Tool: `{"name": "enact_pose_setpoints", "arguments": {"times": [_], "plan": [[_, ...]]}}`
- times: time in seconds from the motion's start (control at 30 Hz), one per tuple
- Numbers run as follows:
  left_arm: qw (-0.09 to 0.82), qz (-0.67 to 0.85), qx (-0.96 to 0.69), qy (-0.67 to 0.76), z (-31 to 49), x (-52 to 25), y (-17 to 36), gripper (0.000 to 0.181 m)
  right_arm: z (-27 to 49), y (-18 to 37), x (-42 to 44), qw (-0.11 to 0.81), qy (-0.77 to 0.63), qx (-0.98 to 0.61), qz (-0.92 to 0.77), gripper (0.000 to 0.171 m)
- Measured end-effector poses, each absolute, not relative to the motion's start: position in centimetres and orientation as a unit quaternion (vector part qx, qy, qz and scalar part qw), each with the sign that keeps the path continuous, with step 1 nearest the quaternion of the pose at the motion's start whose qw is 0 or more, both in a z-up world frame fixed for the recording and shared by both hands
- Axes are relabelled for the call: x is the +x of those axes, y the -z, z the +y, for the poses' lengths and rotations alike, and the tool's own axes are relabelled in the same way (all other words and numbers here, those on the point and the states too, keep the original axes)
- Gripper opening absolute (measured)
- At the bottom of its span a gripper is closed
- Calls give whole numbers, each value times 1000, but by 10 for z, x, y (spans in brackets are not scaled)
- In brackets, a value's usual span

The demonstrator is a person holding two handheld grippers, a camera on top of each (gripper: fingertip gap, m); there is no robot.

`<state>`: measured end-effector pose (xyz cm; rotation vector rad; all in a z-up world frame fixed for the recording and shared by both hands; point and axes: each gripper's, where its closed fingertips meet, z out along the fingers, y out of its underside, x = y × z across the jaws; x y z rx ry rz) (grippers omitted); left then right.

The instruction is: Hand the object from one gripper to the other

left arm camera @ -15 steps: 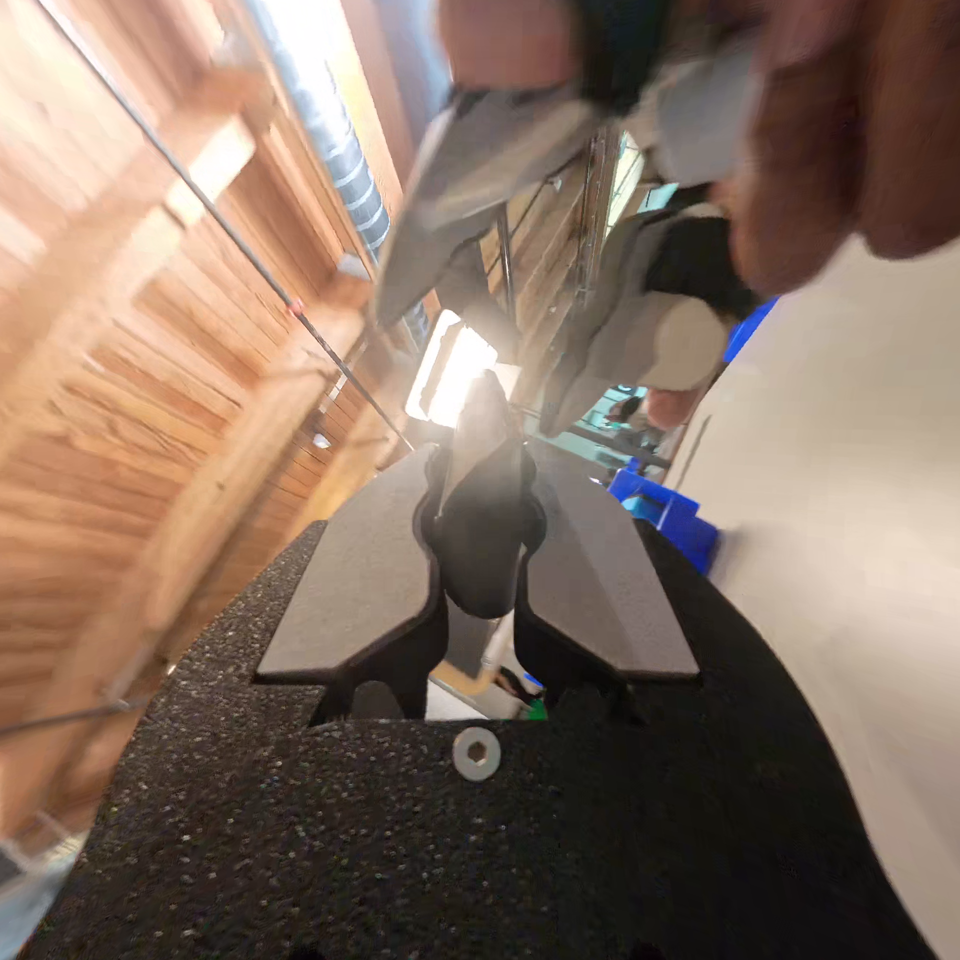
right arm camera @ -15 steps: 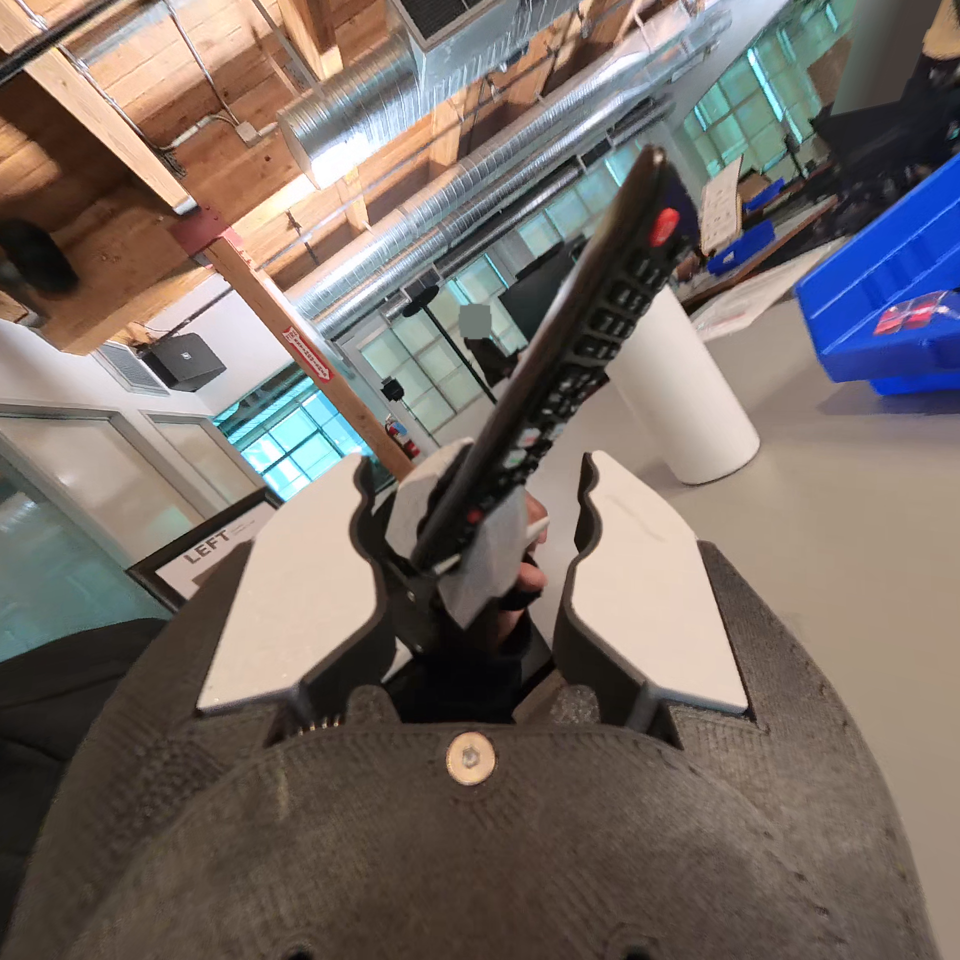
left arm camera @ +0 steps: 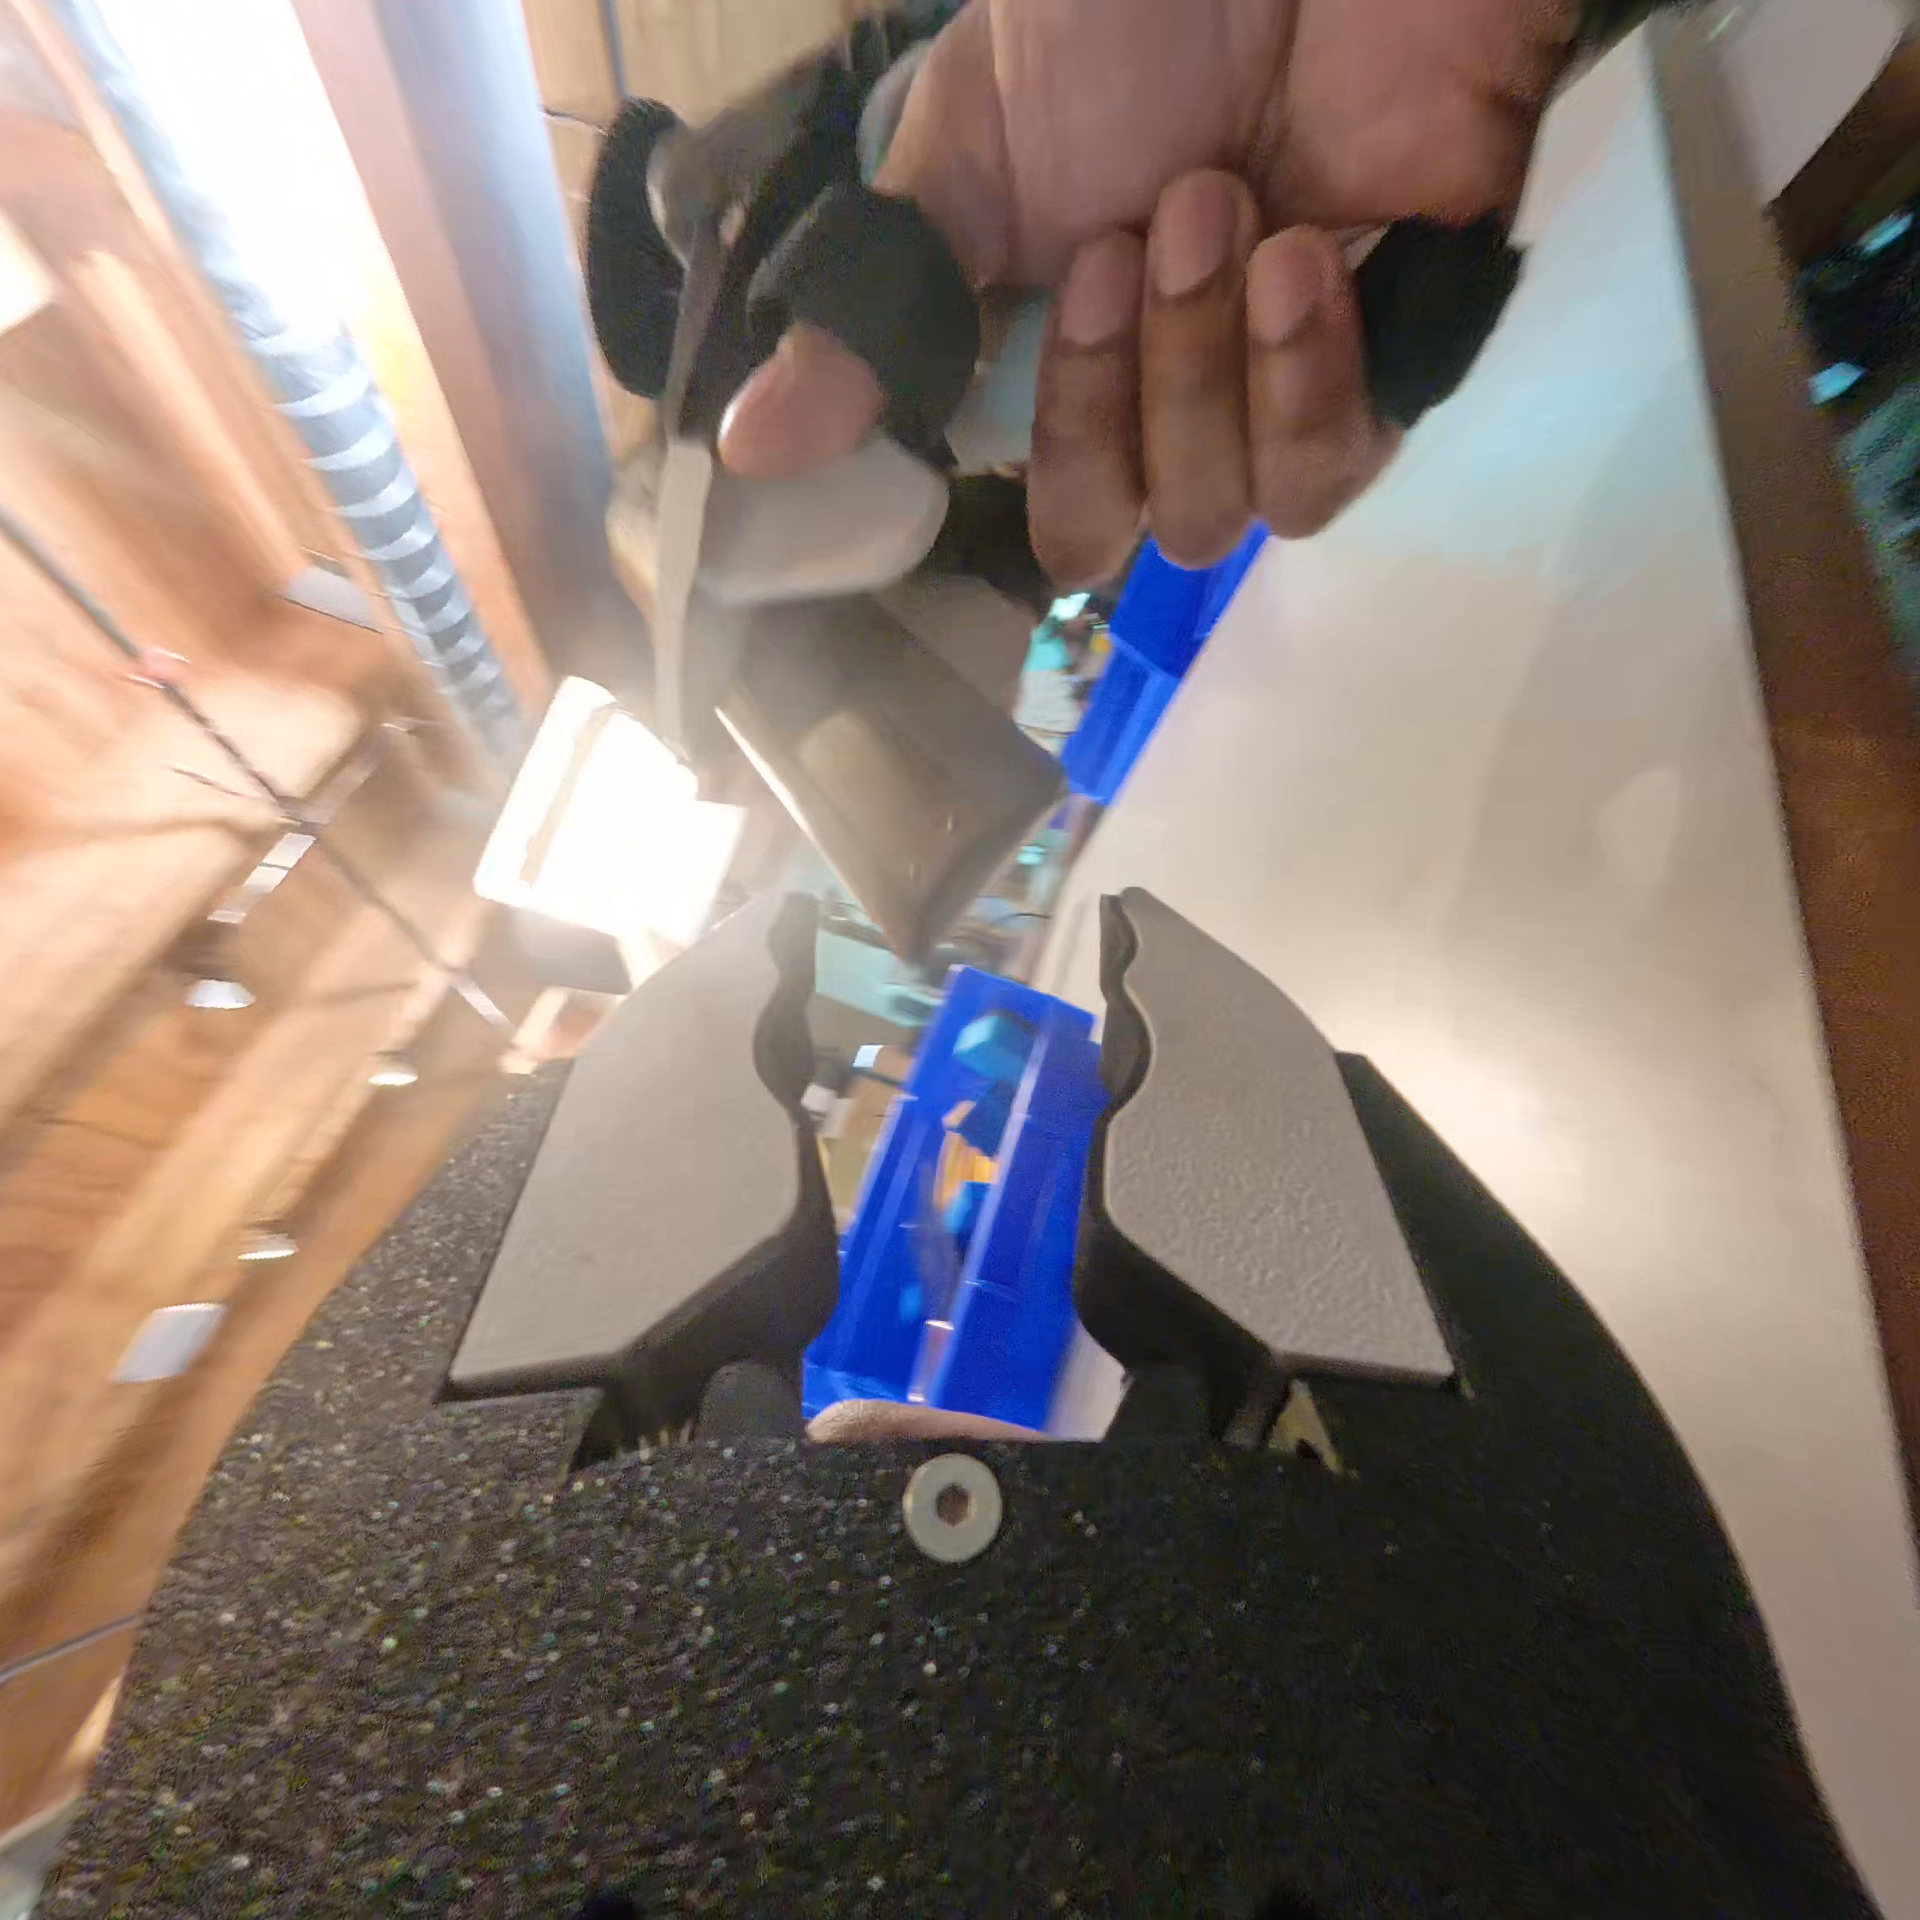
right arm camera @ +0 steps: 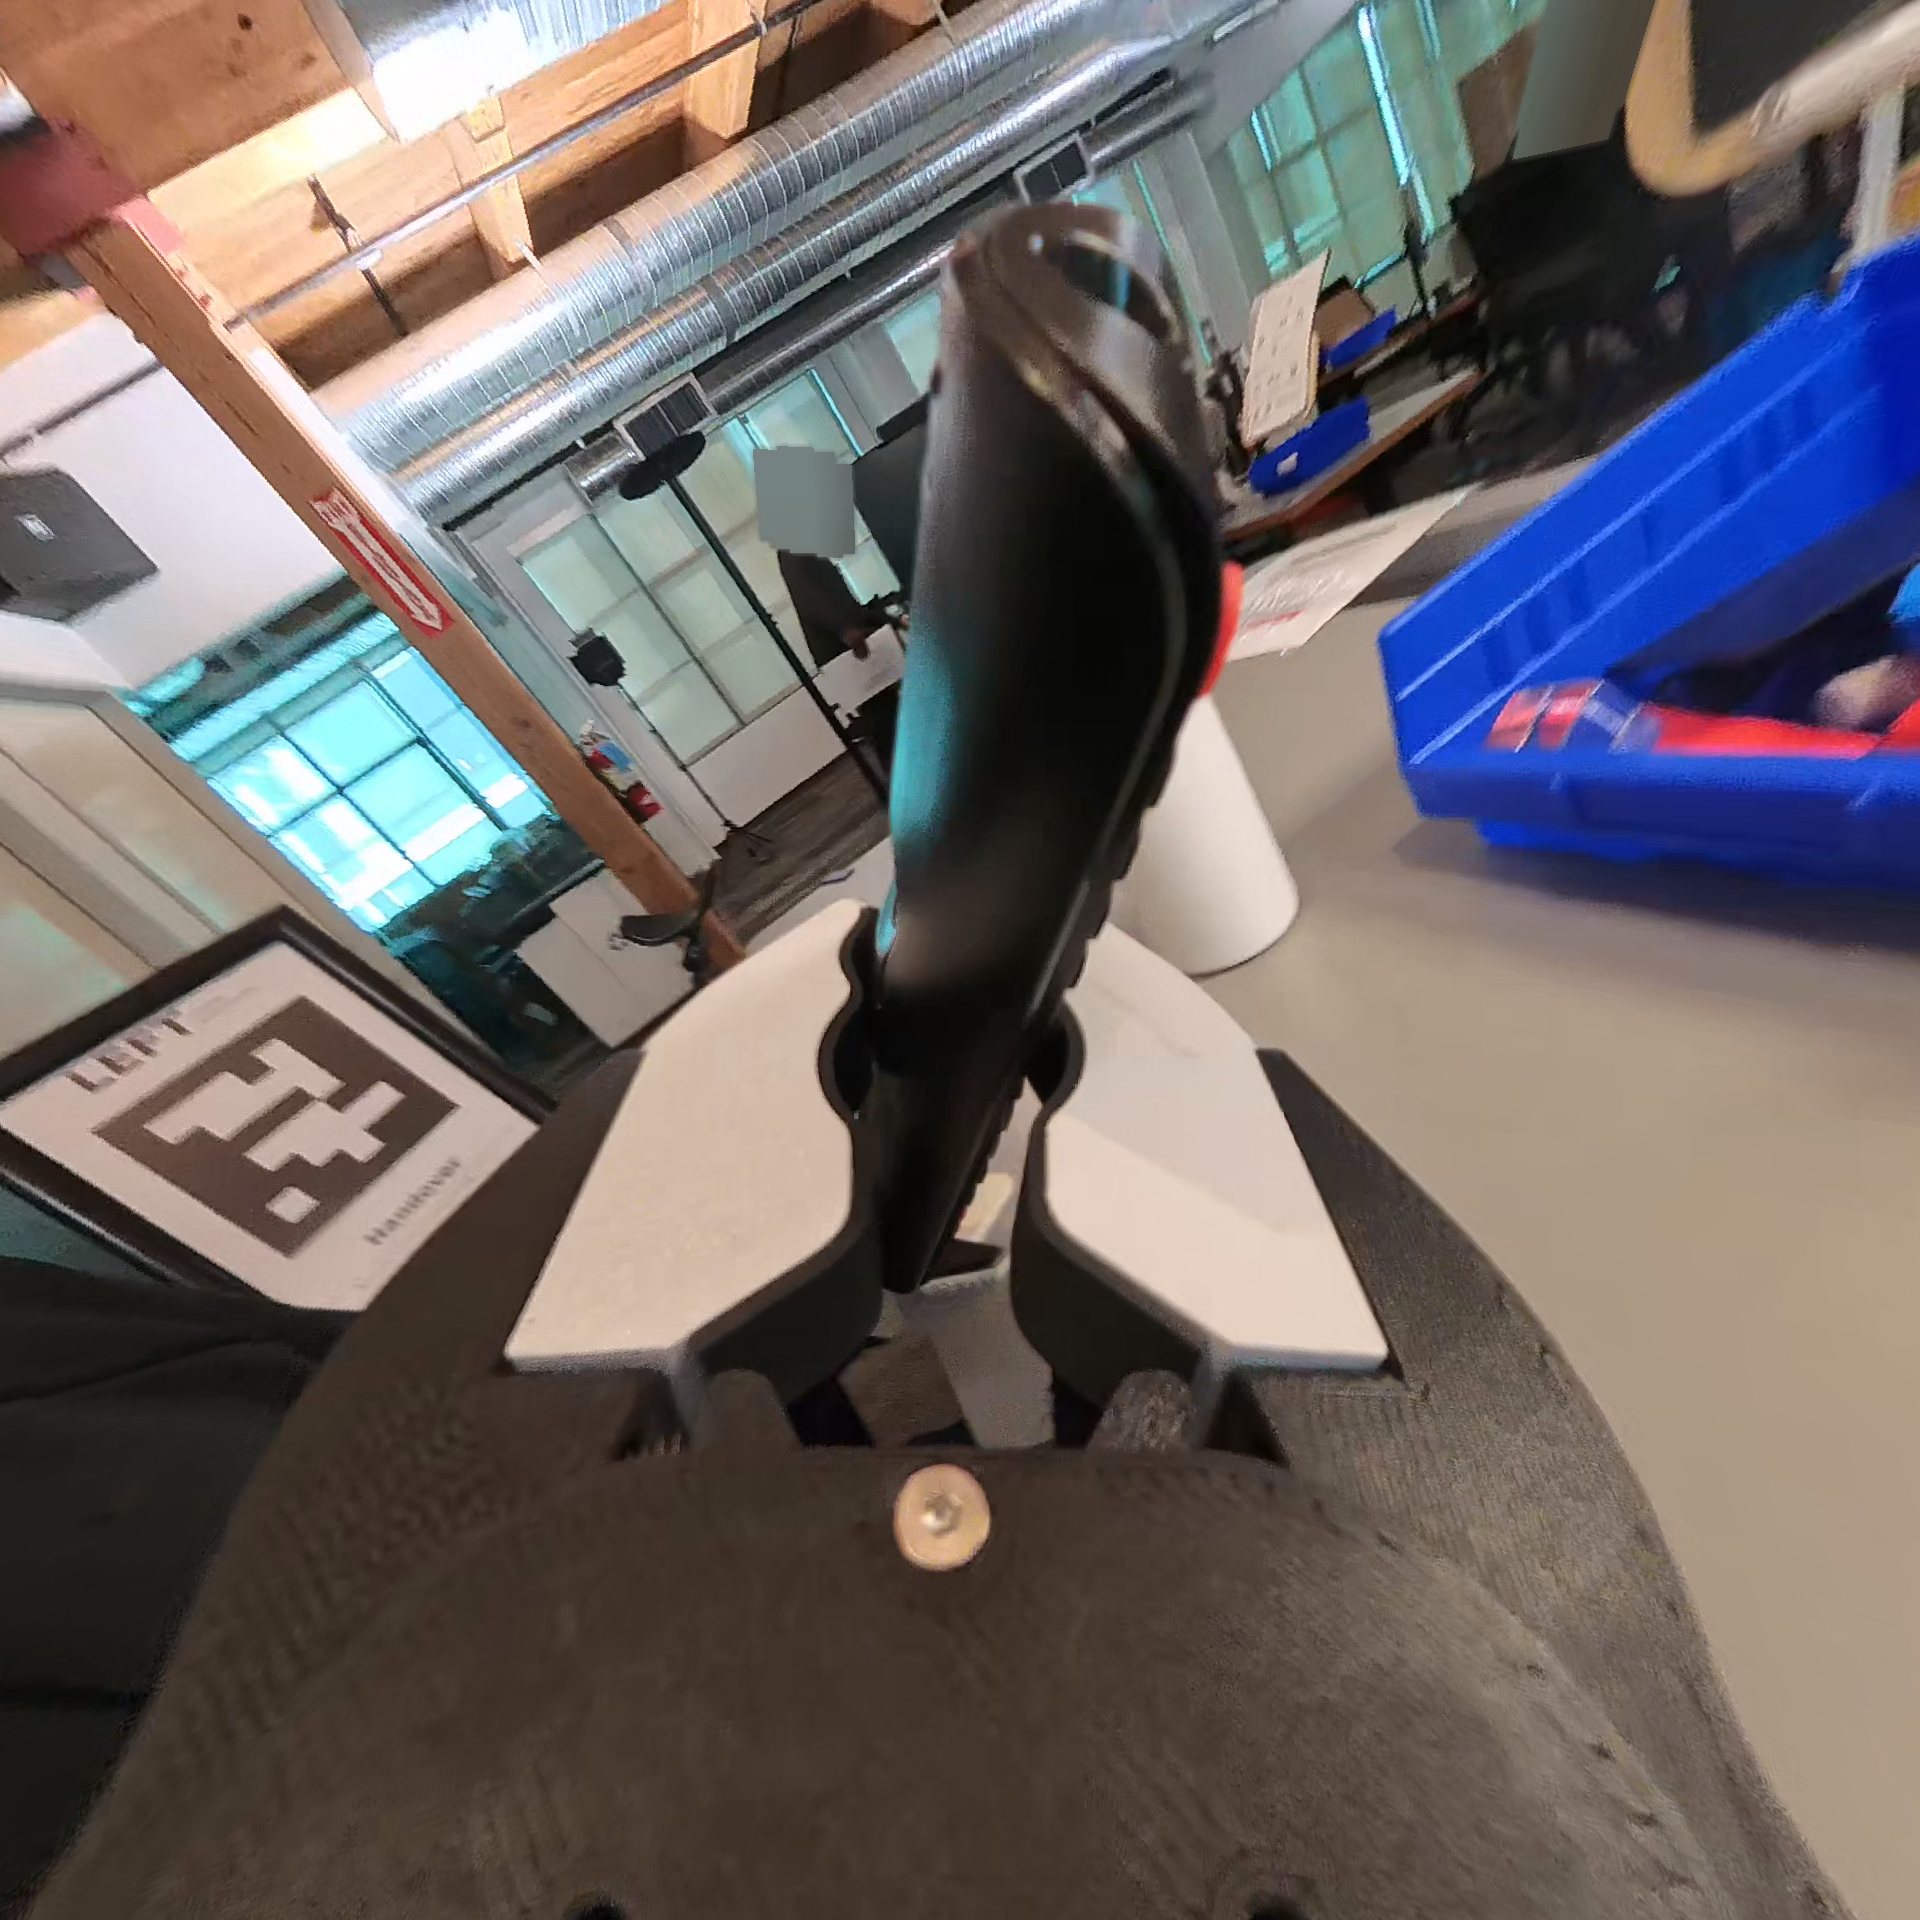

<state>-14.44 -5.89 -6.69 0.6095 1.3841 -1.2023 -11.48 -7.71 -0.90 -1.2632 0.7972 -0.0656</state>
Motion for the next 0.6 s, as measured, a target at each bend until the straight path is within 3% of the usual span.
{"name": "enact_pose_setpoints", "arguments": {"times": [0.23, 0.37, 0.43, 0.6], "plan": [[241, 646, 94, 718, -36, -161, 17, 59, -59, 9, -141, 652, 82, -722, 218, 25], [76, 645, 47, 759, -42, -166, -2, 66, -30, 29, -158, 592, 66, -792, 134, 26], [53, 657, 60, 749, -51, -170, -2, 62, -20, 39, -164, 567, 65, -814, 108, 26], [47, 701, 71, 708, -73, -166, 9, 26, -22, 52, -153, 546, 108, -825, 103, 25]]}}
